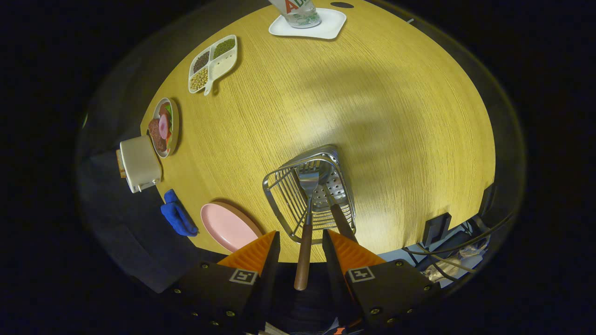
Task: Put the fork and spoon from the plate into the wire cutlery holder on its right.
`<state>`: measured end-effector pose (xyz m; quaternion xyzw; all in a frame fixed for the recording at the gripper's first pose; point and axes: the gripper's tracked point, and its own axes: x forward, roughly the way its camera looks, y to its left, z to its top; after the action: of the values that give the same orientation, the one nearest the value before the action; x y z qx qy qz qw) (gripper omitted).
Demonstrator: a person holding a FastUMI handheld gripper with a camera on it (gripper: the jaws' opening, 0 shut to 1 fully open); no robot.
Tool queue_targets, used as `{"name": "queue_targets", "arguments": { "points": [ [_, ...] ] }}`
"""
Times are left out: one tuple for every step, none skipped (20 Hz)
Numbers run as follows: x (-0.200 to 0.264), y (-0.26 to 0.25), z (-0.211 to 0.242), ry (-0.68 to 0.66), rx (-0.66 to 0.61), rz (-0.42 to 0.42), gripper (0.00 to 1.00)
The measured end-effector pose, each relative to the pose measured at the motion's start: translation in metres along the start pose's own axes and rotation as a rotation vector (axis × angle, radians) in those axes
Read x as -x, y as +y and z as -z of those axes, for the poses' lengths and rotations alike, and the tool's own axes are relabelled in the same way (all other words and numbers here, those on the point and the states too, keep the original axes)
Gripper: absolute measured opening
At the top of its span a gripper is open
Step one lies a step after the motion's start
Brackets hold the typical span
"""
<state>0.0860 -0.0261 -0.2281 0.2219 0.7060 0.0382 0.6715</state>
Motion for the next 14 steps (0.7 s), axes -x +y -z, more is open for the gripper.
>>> {"name": "queue_targets", "arguments": {
  "points": [
    [0.001, 0.000, 0.000, -0.006, -0.002, 0.000, 0.56],
    [0.000, -0.001, 0.001, -0.012, -0.002, 0.003, 0.56],
    [0.001, 0.000, 0.001, -0.017, 0.000, -0.003, 0.57],
    [0.002, 0.005, 0.002, -0.024, -0.002, -0.018, 0.58],
    [0.002, 0.008, 0.002, -0.030, 0.001, -0.022, 0.72],
    [0.002, 0.009, 0.005, -0.031, 0.006, -0.029, 0.75],
    [0.004, 0.010, 0.006, -0.035, 0.009, -0.034, 0.75],
    [0.005, 0.015, 0.008, -0.046, 0.010, -0.049, 0.77],
    [0.008, 0.019, 0.008, -0.062, 0.008, -0.060, 0.95],
    [0.011, 0.020, 0.010, -0.078, 0.007, -0.068, 1.00],
    [0.014, 0.022, 0.012, -0.088, 0.007, -0.078, 0.98],
    [0.016, 0.023, 0.014, -0.102, 0.006, -0.080, 0.98],
    [0.018, 0.022, 0.014, -0.122, 0.006, -0.079, 0.98],
    [0.021, 0.021, 0.014, -0.151, 0.017, -0.073, 0.98]
  ]
}}
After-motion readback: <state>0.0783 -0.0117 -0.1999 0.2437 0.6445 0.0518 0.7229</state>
